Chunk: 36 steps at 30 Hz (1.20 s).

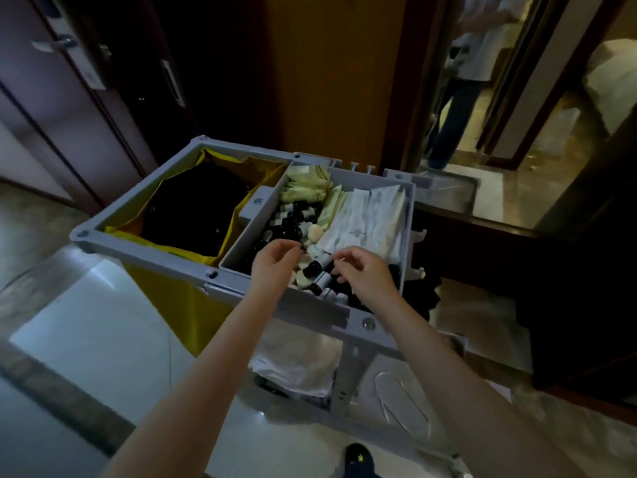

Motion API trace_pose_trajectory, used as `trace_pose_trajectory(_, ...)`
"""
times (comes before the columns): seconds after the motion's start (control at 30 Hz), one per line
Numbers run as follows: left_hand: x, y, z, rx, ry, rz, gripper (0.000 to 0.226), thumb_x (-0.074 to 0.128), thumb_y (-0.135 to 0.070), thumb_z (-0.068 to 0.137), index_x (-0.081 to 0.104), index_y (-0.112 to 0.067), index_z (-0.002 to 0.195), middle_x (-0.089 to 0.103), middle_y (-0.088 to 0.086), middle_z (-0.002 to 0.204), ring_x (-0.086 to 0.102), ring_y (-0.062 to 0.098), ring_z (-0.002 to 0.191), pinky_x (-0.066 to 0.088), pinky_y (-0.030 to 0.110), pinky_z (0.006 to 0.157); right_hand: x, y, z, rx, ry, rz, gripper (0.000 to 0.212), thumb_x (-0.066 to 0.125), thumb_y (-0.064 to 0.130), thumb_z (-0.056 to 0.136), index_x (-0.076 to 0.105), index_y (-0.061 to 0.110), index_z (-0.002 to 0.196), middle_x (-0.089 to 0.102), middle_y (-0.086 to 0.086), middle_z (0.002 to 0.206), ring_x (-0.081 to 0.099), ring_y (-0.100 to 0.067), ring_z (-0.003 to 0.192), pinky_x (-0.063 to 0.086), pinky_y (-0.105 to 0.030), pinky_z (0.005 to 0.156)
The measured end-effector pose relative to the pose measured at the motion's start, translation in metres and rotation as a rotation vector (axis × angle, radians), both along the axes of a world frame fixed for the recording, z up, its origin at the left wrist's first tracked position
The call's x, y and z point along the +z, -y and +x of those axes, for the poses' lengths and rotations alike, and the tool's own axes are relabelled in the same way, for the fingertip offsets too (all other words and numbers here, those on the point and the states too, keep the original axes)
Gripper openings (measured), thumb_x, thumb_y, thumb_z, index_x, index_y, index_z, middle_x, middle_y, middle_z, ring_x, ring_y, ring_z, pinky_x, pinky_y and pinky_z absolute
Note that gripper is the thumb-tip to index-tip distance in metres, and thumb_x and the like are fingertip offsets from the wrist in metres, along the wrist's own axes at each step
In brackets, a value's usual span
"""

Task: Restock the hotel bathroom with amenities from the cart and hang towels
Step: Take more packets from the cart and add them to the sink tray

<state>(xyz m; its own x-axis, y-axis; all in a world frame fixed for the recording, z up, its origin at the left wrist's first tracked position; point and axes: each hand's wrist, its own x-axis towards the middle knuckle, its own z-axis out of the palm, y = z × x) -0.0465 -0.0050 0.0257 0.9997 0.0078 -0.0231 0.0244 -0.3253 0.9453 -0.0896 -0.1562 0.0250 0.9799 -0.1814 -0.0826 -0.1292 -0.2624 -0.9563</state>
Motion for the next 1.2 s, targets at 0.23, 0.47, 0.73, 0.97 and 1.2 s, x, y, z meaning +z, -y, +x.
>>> trace_pose_trajectory(0.23, -0.016, -0.022, 0.037, 0.073, 0.025, 0.142, 0.015, 0.052, -0.014, 0.095, 0.063, -0.011, 0.104, 0.063, 0.001, 0.096, 0.059, 0.012, 0.088, 0.045, 0.012, 0.068, -0.014, 0.009, 0.055, 0.066, -0.052, -0.051, 0.013, 0.055, 0.017, 0.091, 0.064, 0.025, 0.089, 0.067, 0.001, 0.086, 0.064, -0.014, 0.077, 0.052, -0.027, 0.074)
trace_pose_trajectory(0.47, -0.027, -0.042, 0.08, -0.023, 0.128, 0.256, 0.018, 0.052, -0.017, 0.095, 0.064, -0.011, 0.107, 0.063, -0.002, 0.095, 0.057, 0.008, 0.085, 0.041, 0.007, 0.065, -0.025, -0.002, 0.092, 0.049, -0.098, -0.131, 0.019, 0.058, 0.02, 0.09, 0.061, 0.036, 0.08, 0.068, -0.001, 0.09, 0.065, -0.019, 0.083, 0.052, -0.034, 0.078)
trace_pose_trajectory(0.73, -0.025, -0.03, 0.13, -0.189, 0.141, 0.198, 0.015, 0.055, -0.016, 0.092, 0.065, -0.012, 0.102, 0.062, -0.004, 0.086, 0.057, 0.008, 0.076, 0.046, 0.02, 0.066, -0.035, -0.011, 0.118, 0.005, -0.147, -0.225, 0.008, 0.058, 0.024, 0.092, 0.064, 0.025, 0.096, 0.061, 0.009, 0.088, 0.06, -0.014, 0.084, 0.048, -0.029, 0.079)
trace_pose_trajectory(0.97, -0.024, -0.013, 0.164, -0.295, 0.019, 0.295, 0.021, 0.055, -0.02, 0.092, 0.064, -0.01, 0.108, 0.064, 0.004, 0.092, 0.058, 0.015, 0.084, 0.044, 0.025, 0.071, -0.035, 0.005, 0.175, -0.175, -0.283, -0.383, 0.025, 0.052, 0.024, 0.089, 0.056, 0.014, 0.112, 0.06, -0.004, 0.1, 0.058, -0.024, 0.087, 0.05, -0.037, 0.076)
trace_pose_trajectory(1.2, -0.03, -0.006, 0.179, -0.356, -0.076, 0.468, 0.025, 0.053, -0.022, 0.093, 0.063, -0.01, 0.113, 0.065, 0.008, 0.109, 0.058, 0.018, 0.095, 0.038, 0.022, 0.072, -0.043, -0.004, 0.229, -0.17, -0.562, -0.537, 0.066, 0.06, 0.054, 0.08, 0.045, 0.01, 0.126, 0.058, -0.01, 0.12, 0.058, -0.034, 0.106, 0.05, -0.047, 0.087)
